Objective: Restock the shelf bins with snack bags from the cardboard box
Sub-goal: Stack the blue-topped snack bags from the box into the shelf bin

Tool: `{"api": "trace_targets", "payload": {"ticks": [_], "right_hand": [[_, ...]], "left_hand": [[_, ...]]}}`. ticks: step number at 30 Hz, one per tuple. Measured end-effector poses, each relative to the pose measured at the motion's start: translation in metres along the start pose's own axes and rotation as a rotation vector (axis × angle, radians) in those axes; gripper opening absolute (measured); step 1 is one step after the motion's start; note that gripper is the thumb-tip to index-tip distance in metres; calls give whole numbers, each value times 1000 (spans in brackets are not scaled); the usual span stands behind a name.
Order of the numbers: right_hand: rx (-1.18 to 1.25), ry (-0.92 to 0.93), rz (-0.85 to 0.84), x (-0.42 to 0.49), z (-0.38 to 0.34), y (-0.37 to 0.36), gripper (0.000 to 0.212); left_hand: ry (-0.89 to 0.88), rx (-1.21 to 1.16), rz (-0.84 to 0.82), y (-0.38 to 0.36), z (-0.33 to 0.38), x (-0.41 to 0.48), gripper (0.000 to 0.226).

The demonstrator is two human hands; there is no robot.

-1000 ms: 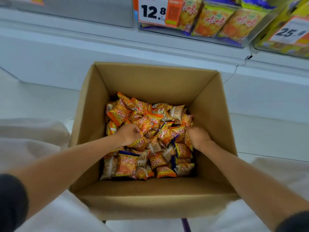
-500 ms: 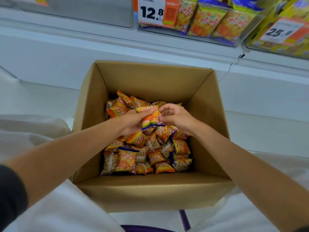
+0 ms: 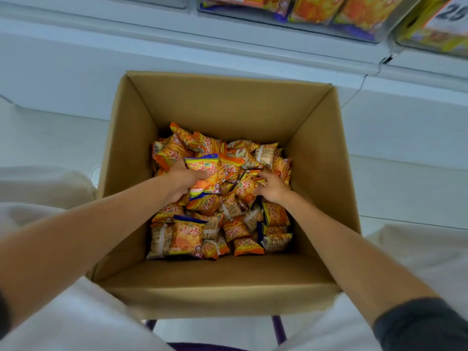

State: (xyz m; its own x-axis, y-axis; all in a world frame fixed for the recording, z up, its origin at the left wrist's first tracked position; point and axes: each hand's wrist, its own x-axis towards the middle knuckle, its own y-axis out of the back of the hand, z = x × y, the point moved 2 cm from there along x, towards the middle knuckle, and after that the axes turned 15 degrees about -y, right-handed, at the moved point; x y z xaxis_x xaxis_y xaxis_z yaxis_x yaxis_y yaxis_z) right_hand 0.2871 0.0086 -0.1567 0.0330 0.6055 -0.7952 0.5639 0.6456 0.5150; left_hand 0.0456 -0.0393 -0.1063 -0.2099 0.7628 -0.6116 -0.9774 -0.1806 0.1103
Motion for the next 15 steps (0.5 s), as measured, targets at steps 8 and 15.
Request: {"api": "trace_targets", "payload": {"ticks": [8, 15], "right_hand": [[-238, 81, 160, 12, -2, -33, 55], [772, 92, -401, -46, -49, 39, 47]], "left_hand": [[24, 26, 27, 4, -8, -1, 72], [-13, 0, 65, -4, 17, -3, 65]]}}
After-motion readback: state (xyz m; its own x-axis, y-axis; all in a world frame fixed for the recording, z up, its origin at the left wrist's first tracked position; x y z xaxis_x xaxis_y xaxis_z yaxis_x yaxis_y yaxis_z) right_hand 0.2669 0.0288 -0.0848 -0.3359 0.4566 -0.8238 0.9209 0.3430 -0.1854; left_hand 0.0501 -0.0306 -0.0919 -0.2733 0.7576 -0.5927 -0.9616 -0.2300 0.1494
